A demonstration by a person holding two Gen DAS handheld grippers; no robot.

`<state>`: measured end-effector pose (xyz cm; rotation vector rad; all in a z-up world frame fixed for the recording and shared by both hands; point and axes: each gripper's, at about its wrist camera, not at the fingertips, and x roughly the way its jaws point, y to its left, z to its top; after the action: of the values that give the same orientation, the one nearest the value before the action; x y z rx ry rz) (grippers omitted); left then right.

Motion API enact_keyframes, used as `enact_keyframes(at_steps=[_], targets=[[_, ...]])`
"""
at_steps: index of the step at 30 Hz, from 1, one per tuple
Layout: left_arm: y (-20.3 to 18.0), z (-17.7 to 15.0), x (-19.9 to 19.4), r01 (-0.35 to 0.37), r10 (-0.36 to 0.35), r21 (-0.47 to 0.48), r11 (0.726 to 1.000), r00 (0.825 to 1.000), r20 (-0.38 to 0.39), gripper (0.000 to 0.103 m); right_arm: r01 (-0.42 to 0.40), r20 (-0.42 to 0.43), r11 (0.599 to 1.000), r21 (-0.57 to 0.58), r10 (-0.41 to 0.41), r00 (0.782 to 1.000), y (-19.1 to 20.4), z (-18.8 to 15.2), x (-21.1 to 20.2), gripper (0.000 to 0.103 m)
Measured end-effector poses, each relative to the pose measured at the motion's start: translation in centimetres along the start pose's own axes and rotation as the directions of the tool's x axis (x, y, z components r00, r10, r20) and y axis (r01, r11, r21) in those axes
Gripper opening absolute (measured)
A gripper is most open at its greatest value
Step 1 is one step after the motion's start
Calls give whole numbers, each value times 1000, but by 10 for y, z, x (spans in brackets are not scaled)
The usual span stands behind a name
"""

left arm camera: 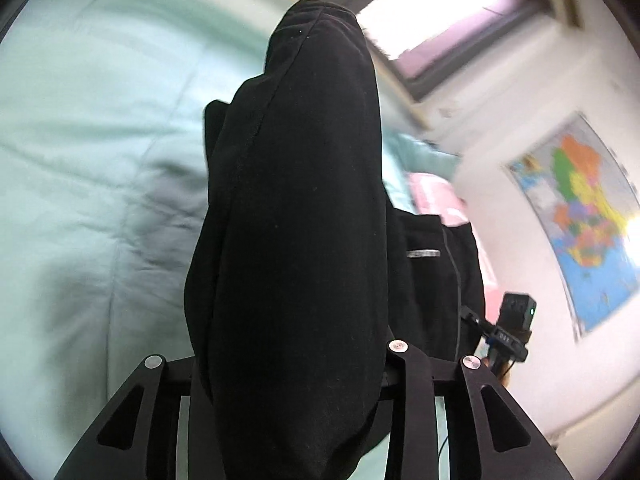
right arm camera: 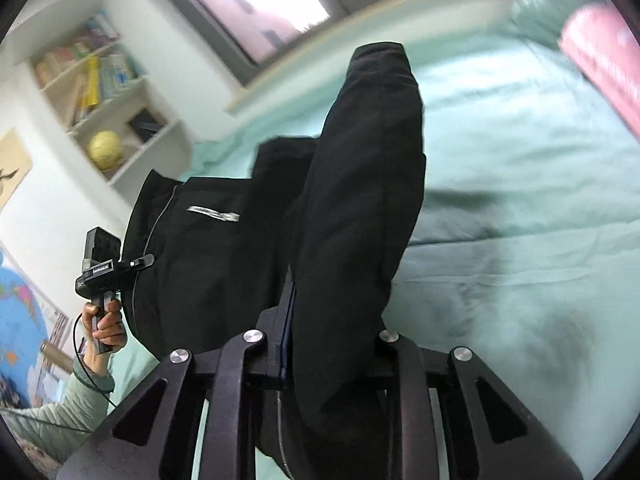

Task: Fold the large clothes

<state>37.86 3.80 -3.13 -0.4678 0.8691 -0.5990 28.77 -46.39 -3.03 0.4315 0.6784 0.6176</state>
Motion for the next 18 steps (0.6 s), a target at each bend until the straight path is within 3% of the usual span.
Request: enact_keyframes(at_steps=[1, 3, 4, 6, 8, 9, 10, 12, 14, 15, 16, 18], targets=[[-15, -5, -13, 8, -9, 25, 1000, 1000, 6, 37, -3, 8, 1000, -13, 4, 1000, 10, -1, -8, 22], [-47, -19, -44, 37, -37, 70, 997, 999, 9, 37, -100, 30, 994, -50, 102, 994, 45, -7, -38, 17], [-57, -24, -50, 49, -49, 79, 996, 999, 5, 37, -84, 36, 991, -106, 89, 995, 74, -10, -51, 17], [-81, -43, -65, 62, -59, 96, 993, 998, -27, 37, 41, 20, 979, -200, -38, 999, 111, -21, -69, 17], [-89, -64, -69, -39, 45, 98, 994, 997, -57, 38, 106, -41, 971, -213, -117, 992, 131, -29, -62, 17], [-86, -70, -67, -52, 58, 96, 994, 996, -64, 38, 153, -81, 963, -223, -175, 981, 133, -36, -54, 19], [-78, -76, -61, -74, 80, 82, 994, 994, -69, 38, 235, -94, 944, -230, -262, 961, 126, -40, -44, 23], [-39, -86, -55, -137, 137, 3, 991, 989, -55, 38, 302, -114, 939, -165, -323, 940, 97, -41, -29, 30], [15, -94, -52, -108, 100, -157, 982, 993, -57, 38, 318, -139, 942, -111, -331, 933, 69, -37, -19, 36], [33, -97, -51, -98, 87, -204, 974, 994, -61, 38, 313, -185, 948, -61, -319, 930, 43, -37, -10, 51], [50, -102, -49, -87, 74, -241, 967, 995, -62, 39, 307, -222, 951, -23, -304, 926, 24, -37, -4, 58], [66, -110, -49, -71, 56, -262, 962, 996, -67, 41, 304, -286, 952, 30, -284, 915, -5, -43, 8, 59]])
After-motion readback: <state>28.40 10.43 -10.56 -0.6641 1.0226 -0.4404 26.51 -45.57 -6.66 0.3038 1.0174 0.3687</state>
